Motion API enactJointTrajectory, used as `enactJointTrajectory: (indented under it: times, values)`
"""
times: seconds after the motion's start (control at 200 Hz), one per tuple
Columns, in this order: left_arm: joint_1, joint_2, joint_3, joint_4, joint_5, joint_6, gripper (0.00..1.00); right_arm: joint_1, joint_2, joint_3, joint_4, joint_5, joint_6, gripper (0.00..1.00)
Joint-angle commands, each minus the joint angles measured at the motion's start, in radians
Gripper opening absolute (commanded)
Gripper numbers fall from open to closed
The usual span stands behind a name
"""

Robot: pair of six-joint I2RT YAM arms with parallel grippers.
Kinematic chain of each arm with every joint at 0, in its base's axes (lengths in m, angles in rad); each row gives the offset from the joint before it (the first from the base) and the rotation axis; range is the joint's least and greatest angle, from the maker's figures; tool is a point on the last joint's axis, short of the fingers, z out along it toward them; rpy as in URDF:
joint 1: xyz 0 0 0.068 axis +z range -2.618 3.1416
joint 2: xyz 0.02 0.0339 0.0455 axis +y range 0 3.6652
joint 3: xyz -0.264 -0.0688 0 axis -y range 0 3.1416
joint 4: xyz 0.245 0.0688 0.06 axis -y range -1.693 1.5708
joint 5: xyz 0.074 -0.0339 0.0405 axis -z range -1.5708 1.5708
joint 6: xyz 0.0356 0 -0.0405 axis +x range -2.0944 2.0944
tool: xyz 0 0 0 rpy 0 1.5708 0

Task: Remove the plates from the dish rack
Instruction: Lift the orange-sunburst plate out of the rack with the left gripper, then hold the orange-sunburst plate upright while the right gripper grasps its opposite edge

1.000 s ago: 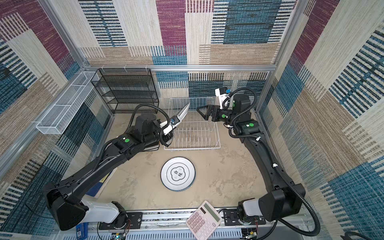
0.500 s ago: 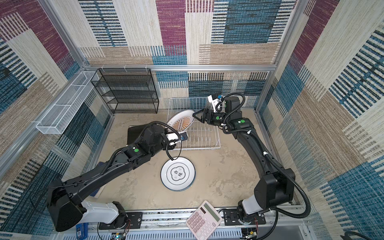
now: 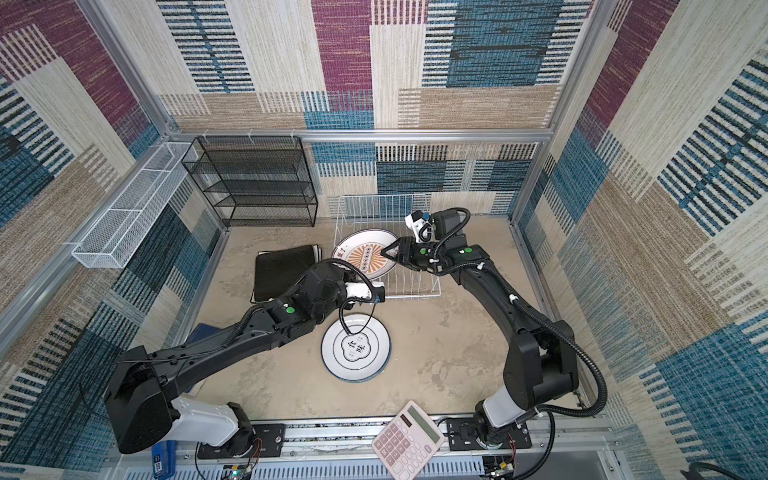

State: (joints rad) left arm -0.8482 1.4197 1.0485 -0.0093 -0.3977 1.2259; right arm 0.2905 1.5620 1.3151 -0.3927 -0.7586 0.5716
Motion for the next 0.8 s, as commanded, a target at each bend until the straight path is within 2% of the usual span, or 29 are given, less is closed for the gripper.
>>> enactJointTrajectory:
  times: [0.0, 0.2, 0.376, 0.431, 0.561, 0.621, 0.726, 0.796]
  values:
    - [-0.008, 0.004, -0.007, 0.132, -0.052, 0.091, 0.00, 0.004, 0.021, 0.006, 0.011, 0.000, 0.019, 0.47]
    - [-0.012, 0.010, -0.021, 0.158, -0.062, 0.111, 0.00, 0.009, 0.033, -0.012, 0.039, -0.013, 0.048, 0.34]
    - [-0.012, 0.023, -0.021, 0.172, -0.082, 0.099, 0.00, 0.008, 0.032, -0.019, 0.073, -0.025, 0.072, 0.18]
    - [-0.012, 0.028, -0.019, 0.171, -0.091, 0.087, 0.03, 0.008, 0.029, -0.022, 0.087, -0.027, 0.081, 0.13]
    - [-0.012, 0.035, 0.002, 0.157, -0.122, 0.018, 0.19, 0.009, 0.025, -0.032, 0.122, -0.038, 0.094, 0.00]
    - [-0.012, 0.030, 0.023, 0.111, -0.120, -0.026, 0.27, 0.007, 0.018, -0.040, 0.140, -0.032, 0.107, 0.00]
    - [-0.012, 0.000, 0.029, 0.072, -0.085, -0.114, 0.48, 0.004, 0.004, -0.054, 0.186, -0.020, 0.130, 0.00]
    - [-0.012, -0.038, 0.038, 0.030, -0.030, -0.239, 0.61, -0.003, -0.004, -0.056, 0.202, -0.002, 0.142, 0.00]
